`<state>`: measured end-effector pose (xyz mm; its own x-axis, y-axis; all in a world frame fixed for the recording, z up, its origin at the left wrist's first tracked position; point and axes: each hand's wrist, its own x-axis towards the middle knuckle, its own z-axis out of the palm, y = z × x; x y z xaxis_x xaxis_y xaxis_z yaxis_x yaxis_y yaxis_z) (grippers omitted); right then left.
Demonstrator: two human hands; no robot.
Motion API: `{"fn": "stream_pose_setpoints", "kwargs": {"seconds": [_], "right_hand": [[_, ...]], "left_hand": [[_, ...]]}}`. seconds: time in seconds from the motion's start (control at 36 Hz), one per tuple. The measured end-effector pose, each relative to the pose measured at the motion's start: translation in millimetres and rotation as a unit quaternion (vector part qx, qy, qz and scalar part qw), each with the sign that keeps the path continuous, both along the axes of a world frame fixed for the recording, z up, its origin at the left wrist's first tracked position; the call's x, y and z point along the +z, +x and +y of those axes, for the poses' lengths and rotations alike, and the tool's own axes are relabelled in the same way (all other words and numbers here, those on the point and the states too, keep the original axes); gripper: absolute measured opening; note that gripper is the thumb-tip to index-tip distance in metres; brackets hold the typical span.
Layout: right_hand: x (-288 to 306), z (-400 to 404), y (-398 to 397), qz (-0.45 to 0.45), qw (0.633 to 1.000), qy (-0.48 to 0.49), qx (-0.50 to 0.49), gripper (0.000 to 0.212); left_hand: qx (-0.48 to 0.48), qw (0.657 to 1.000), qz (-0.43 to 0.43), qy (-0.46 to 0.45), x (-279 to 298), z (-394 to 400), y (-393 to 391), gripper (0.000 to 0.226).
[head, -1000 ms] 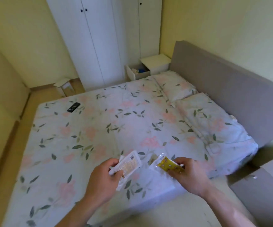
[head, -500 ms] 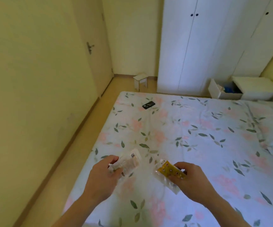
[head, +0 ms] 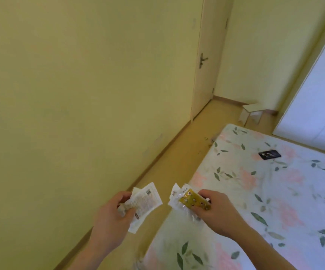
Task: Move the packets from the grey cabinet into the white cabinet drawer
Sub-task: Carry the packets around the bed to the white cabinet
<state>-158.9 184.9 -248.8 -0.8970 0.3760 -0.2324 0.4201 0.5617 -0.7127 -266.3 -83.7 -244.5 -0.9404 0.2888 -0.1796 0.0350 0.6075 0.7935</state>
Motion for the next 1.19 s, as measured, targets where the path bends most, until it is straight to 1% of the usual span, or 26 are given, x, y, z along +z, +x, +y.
{"fn": "stream_pose_setpoints", "kwargs": {"seconds": [0.08,0.11,0.17,0.25,0.33,0.44,0.56,0.72,0.89,0.97,1.06,1.19], "right_hand": [[-12.9,-27.9,-52.3,-0.002,0.999,-0.026,-0.023,0.02],[-16.5,-36.3,-67.1,0.003,0.999,-0.037,-0.036,0.02],[-18.9,-49.3,-91.5,0.015,0.996,-0.056,-0.068,0.023],[-19.9,-54.8,-114.8,0.008,0.991,-0.071,-0.116,0.029],[-17.6,-49.0,-125.4,0.001,0.985,-0.066,-0.161,0.033],[-7.8,-29.9,-137.9,-0.003,0.974,-0.065,-0.218,0.035],[0.6,-5.2,-157.6,0.008,0.963,-0.042,-0.265,0.034],[-11.2,53.6,-208.9,0.014,0.943,-0.033,-0.332,0.031],[-28.5,141.8,-291.0,0.034,0.92,-0.062,-0.385,0.032],[-23.1,177.4,-320.5,0.031,0.915,-0.078,-0.394,0.029],[-15.1,222.6,-351.1,0.036,0.91,-0.092,-0.404,0.027],[3.7,299.2,-394.7,0.028,0.907,-0.075,-0.413,0.032]], "left_hand": [[-0.004,1.0,-0.016,0.007,-10.2,-23.6,-54.1,0.029],[-0.014,1.0,-0.02,0.01,-11.7,-27.8,-70.6,0.028],[-0.036,0.999,-0.03,0.012,-13.1,-31.2,-102.7,0.029],[-0.05,0.998,-0.047,0.013,-13.2,-27.0,-148.3,0.031],[-0.074,0.995,-0.053,0.034,-5.0,-10.6,-184.4,0.029],[-0.116,0.989,-0.062,0.074,1.3,31.2,-227.6,0.029],[-0.161,0.981,-0.073,0.081,1.8,77.3,-267.7,0.032],[-0.218,0.97,-0.074,0.076,0.2,151.5,-335.5,0.03],[-0.232,0.966,-0.092,0.069,-10.4,257.4,-426.9,0.029],[-0.221,0.966,-0.119,0.066,-7.4,307.5,-457.5,0.029],[-0.233,0.962,-0.124,0.073,-3.6,365.9,-490.4,0.028],[-0.248,0.957,-0.126,0.084,6.1,446.6,-538.3,0.029]]}}
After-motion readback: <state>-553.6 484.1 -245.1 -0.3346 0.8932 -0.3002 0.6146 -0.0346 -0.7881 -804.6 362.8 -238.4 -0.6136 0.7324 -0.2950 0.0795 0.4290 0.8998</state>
